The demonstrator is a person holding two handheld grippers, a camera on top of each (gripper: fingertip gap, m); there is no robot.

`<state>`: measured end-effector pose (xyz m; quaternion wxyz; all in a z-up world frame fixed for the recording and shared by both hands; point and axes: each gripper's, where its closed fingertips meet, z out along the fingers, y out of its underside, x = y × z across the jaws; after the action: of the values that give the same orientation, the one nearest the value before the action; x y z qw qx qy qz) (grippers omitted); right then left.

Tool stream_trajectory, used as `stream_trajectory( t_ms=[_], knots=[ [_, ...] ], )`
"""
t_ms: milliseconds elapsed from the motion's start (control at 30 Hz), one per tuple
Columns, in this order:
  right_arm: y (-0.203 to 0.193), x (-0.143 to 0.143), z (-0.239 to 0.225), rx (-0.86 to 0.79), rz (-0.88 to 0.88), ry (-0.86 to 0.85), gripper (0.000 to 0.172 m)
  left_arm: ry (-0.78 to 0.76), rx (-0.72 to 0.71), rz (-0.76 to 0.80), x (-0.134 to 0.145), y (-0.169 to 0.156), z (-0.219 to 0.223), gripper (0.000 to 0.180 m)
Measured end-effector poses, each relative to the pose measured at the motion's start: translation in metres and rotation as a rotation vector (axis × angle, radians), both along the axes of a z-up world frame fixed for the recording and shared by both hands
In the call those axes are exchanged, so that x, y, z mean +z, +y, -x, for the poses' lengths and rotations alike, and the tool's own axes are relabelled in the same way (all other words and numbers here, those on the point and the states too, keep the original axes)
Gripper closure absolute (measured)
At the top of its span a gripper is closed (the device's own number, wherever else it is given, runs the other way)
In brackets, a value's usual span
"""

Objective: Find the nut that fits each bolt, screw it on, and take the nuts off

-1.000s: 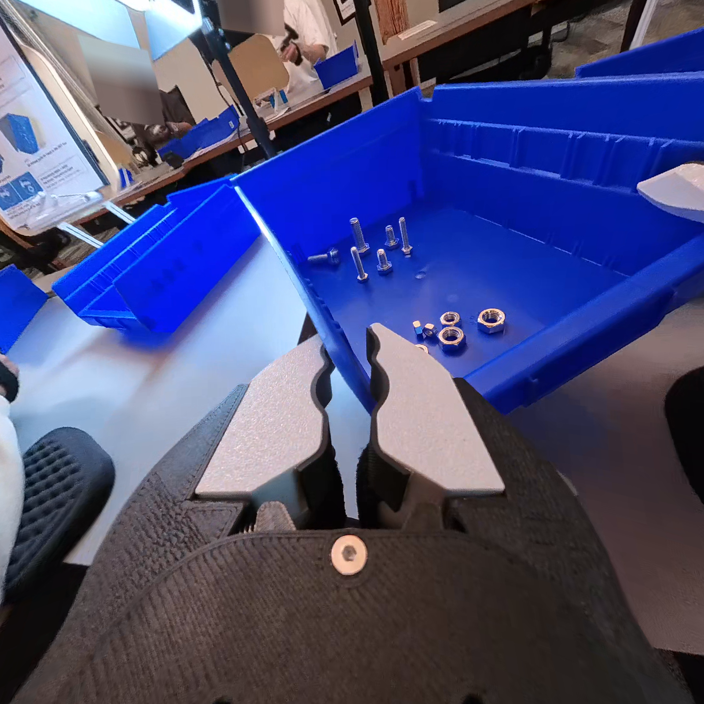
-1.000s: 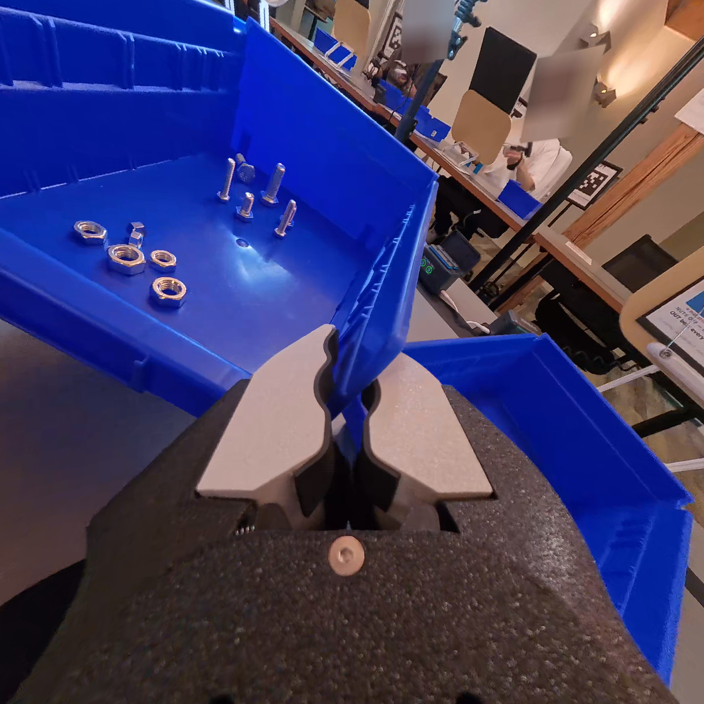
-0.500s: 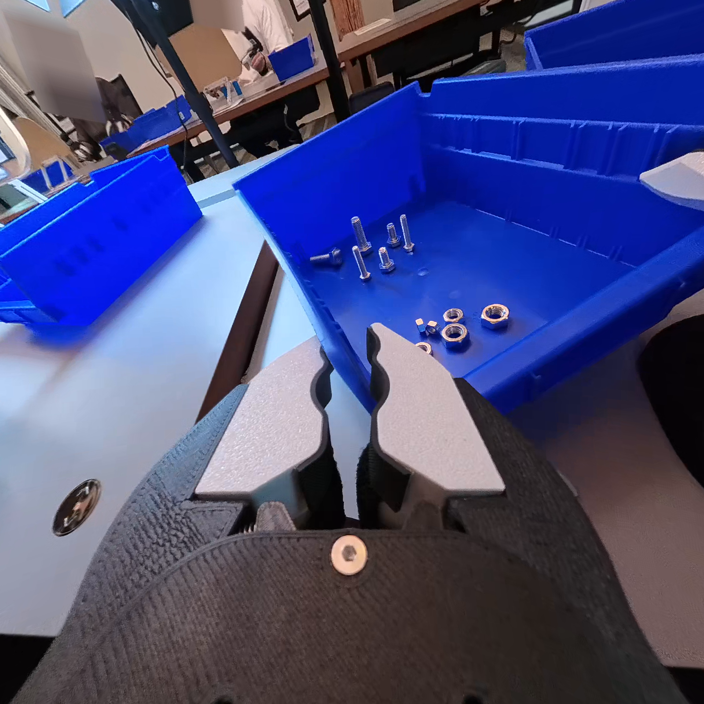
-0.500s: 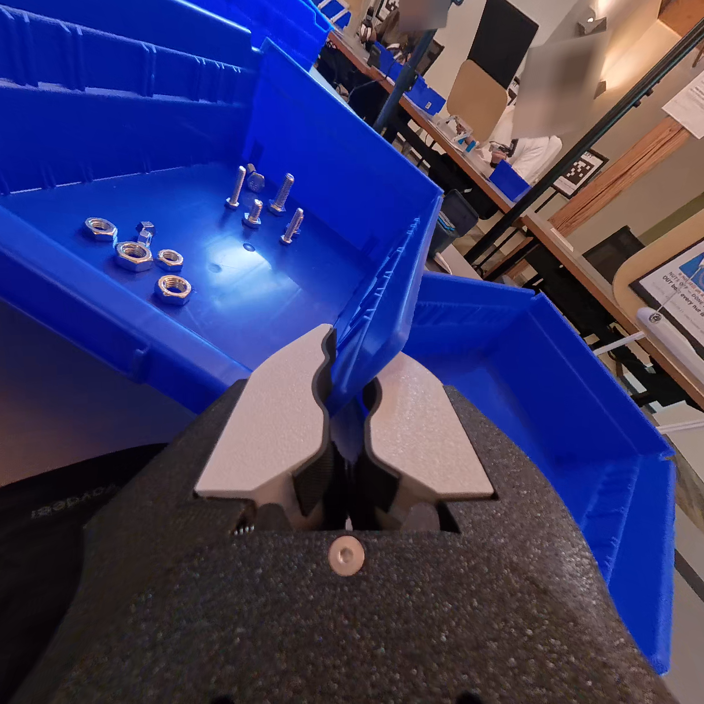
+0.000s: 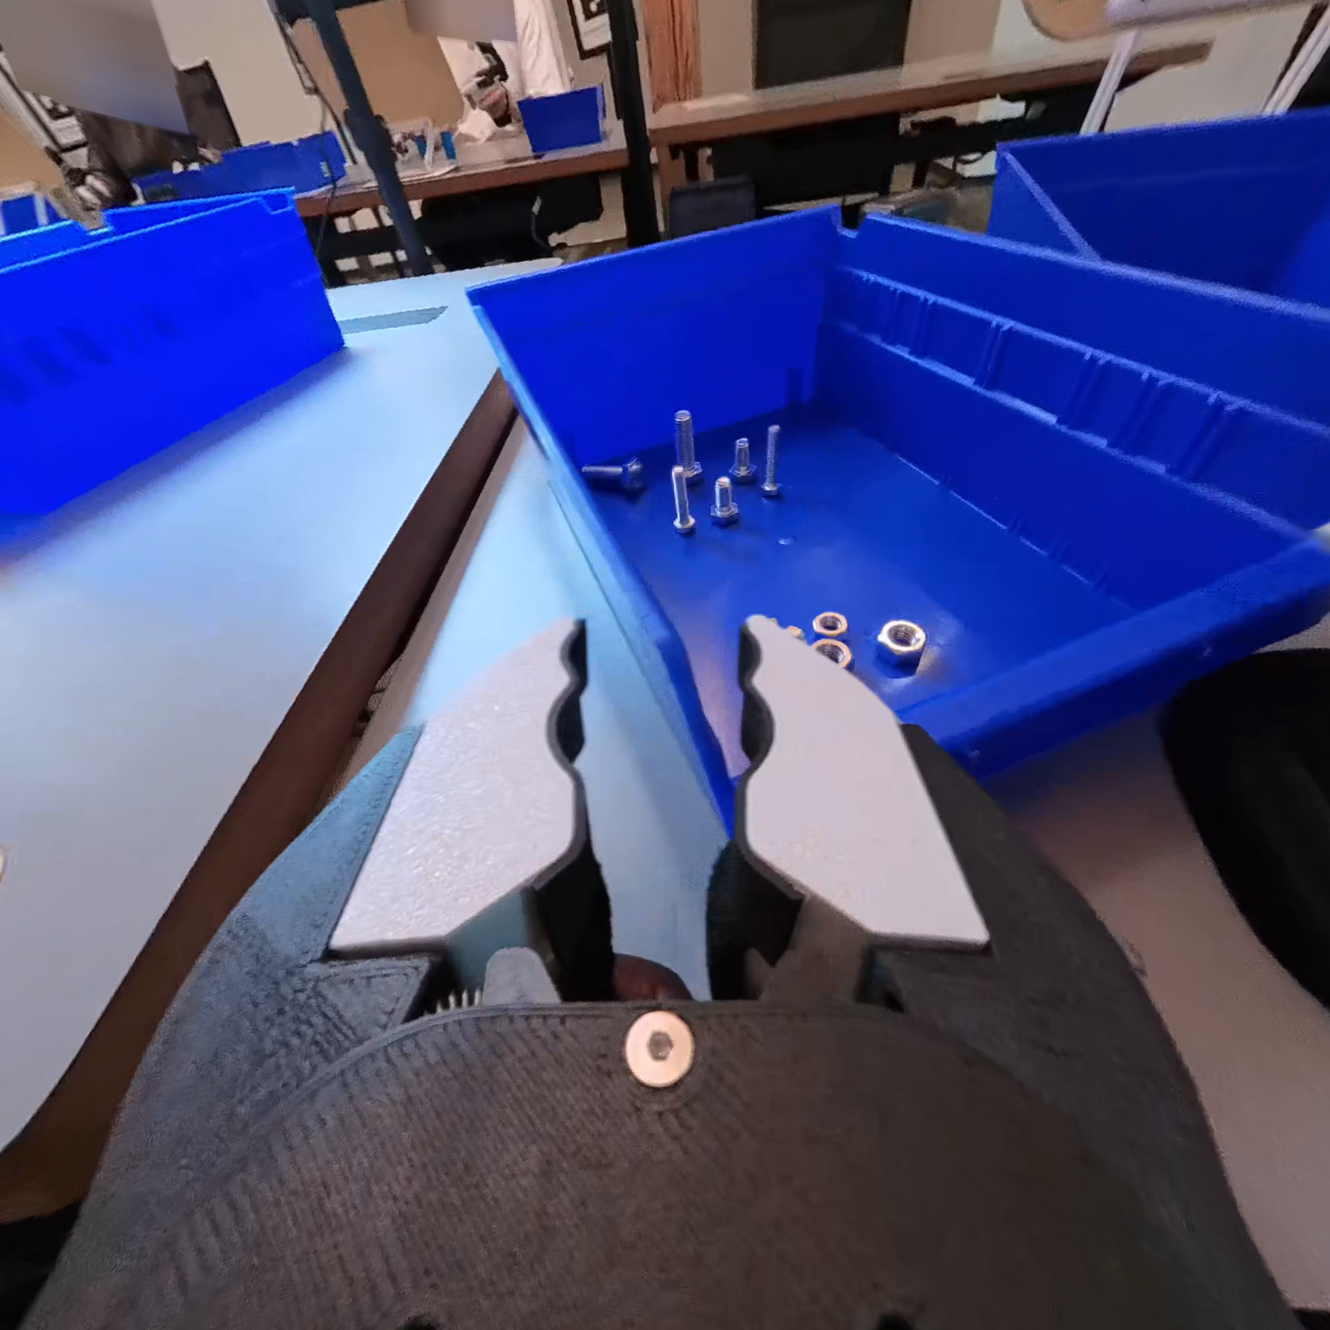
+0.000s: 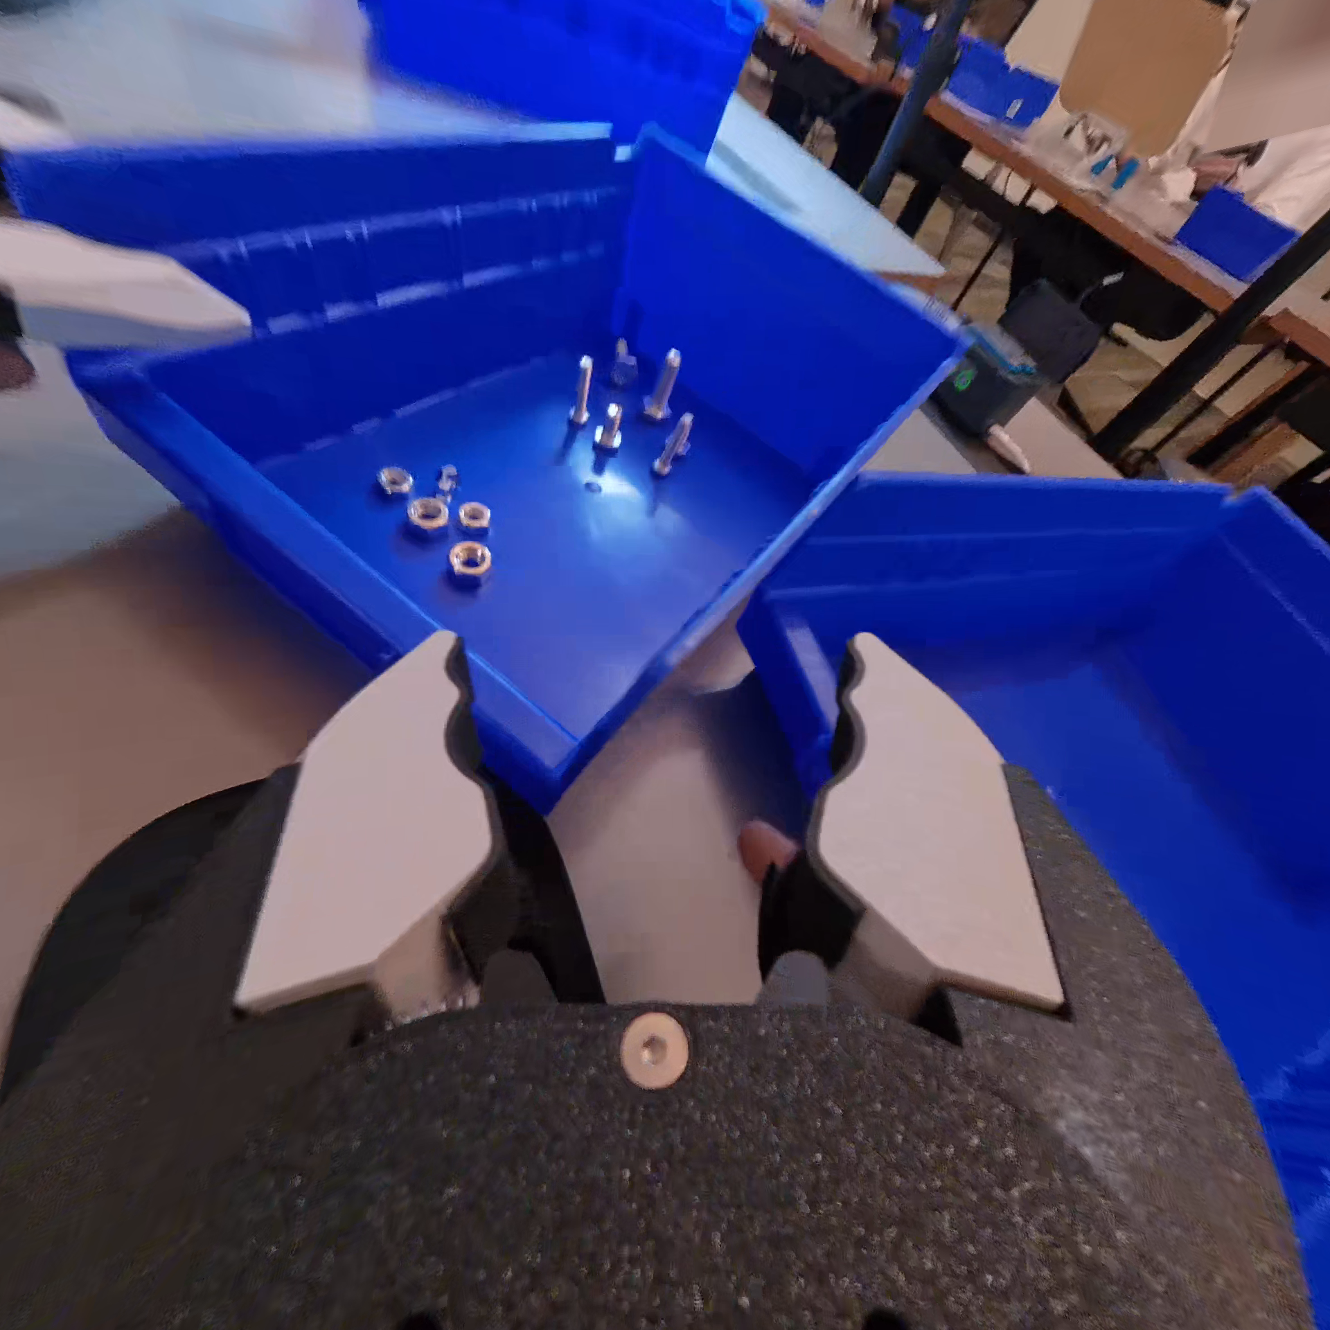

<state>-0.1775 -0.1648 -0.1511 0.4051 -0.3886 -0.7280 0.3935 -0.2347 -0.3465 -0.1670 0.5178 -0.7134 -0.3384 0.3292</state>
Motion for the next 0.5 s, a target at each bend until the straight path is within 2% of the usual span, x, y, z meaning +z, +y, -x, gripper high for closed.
stream_trajectory(
  t_ms=[67, 167, 233, 300, 400, 467, 500],
  knots=[
    [0.025, 0.028, -0.009, -0.06, 0.05, 0.093, 0.069, 0.017, 0.032, -0.05, 0.007, -0.006, -0.003, 0.126],
    [0.113, 0.053, -0.02, -0.36, 0.023, 0.24, 0.068, 0.101, 0.077, -0.177, 0.032, -0.01, -0.017, 0.117],
    [0.169, 0.041, -0.027, -0.526, -0.024, 0.2, 0.067, 0.138, 0.06, -0.251, 0.048, 0.001, -0.03, 0.114],
    [0.199, 0.012, -0.03, -0.584, 0.0, 0.06, 0.07, 0.162, 0.015, -0.269, 0.061, 0.022, -0.043, 0.112],
    [0.207, -0.007, -0.031, -0.55, 0.065, -0.031, 0.098, 0.187, -0.06, -0.227, 0.072, 0.061, -0.06, 0.111],
    [0.209, -0.009, -0.034, -0.54, 0.023, -0.046, 0.129, 0.191, -0.119, -0.206, 0.076, 0.09, -0.072, 0.111],
    [0.213, -0.009, -0.038, -0.555, -0.016, -0.052, 0.136, 0.187, -0.147, -0.196, 0.076, 0.103, -0.077, 0.111]
  ],
)
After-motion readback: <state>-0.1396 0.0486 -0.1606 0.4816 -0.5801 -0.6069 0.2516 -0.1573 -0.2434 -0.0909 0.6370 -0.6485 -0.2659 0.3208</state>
